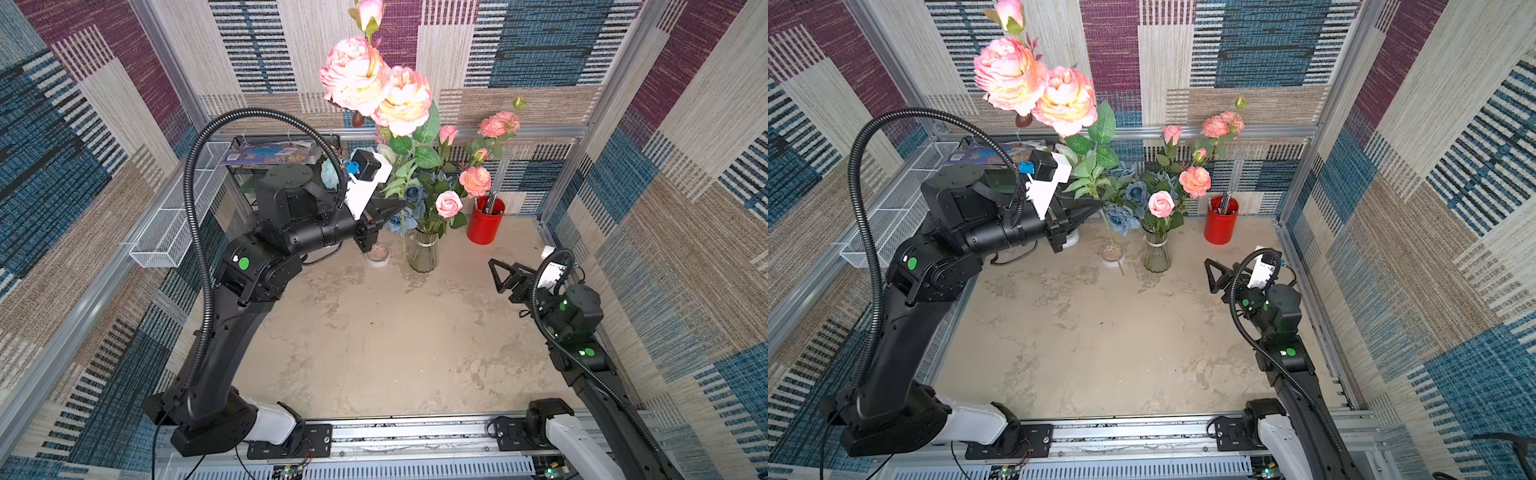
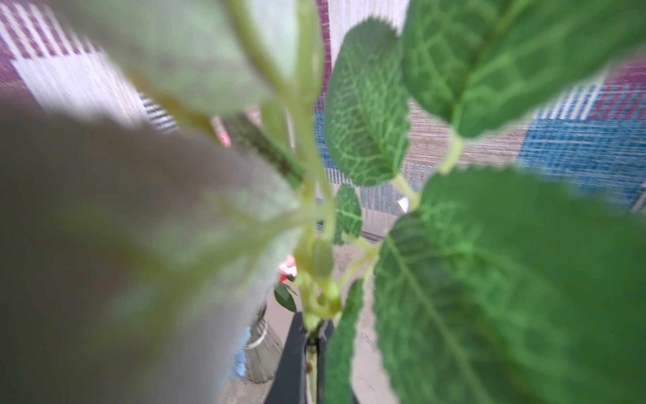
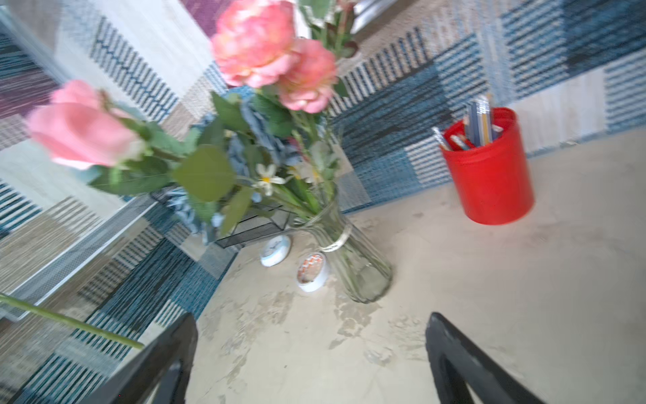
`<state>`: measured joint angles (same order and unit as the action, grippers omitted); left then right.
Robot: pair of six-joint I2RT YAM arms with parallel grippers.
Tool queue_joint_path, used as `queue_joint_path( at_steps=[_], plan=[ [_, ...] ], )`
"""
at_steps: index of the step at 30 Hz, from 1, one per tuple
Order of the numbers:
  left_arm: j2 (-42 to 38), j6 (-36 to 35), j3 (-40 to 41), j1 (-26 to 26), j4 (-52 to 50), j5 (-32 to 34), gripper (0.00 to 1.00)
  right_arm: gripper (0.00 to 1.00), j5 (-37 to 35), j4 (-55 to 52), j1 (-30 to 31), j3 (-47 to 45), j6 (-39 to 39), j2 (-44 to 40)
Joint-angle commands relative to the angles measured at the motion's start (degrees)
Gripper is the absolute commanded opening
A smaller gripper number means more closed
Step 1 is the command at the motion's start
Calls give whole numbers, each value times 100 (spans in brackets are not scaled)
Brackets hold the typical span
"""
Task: Pick out pink flowers from the vase
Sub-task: Pick up the flower from the vase, then place the flower at the center of the board.
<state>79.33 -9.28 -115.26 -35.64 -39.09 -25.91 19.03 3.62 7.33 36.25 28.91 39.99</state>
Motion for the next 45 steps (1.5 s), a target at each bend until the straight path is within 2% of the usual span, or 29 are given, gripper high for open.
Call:
queue_joint_path(
  at_steps=[1,7,12,15,18,28,31,41,45],
  plan=[
    [-399,637,741,11,455,-656,0,96,203,69,488,324,-388,-117],
    [-769,1158,1831,12,985,-1408,0,99,570,190,1775,769,-1014,-145],
    [-975,1874,2588,7,2054,-2179,0,92,450,199,2820,946,-1553,221],
    [-1010,2045,2773,4,2242,-2303,0,89,444,210,3258,1056,-1716,496],
    [-1059,2151,2910,-5,2330,-2381,0,80,354,214,3537,1152,-1824,738],
    [-1315,2243,3465,-34,2692,-2372,0,48,616,303,3749,1494,-1767,1174],
    [-1315,2220,3509,-38,2704,-2331,0,44,833,238,3780,1655,-1748,1349],
    [-1324,2202,3660,-47,2792,-2186,0,17,912,39,3951,1873,-1727,1442],
    [-1300,2210,3658,-41,2827,-2116,0,13,960,-36,3951,1912,-1711,1446]
  ],
)
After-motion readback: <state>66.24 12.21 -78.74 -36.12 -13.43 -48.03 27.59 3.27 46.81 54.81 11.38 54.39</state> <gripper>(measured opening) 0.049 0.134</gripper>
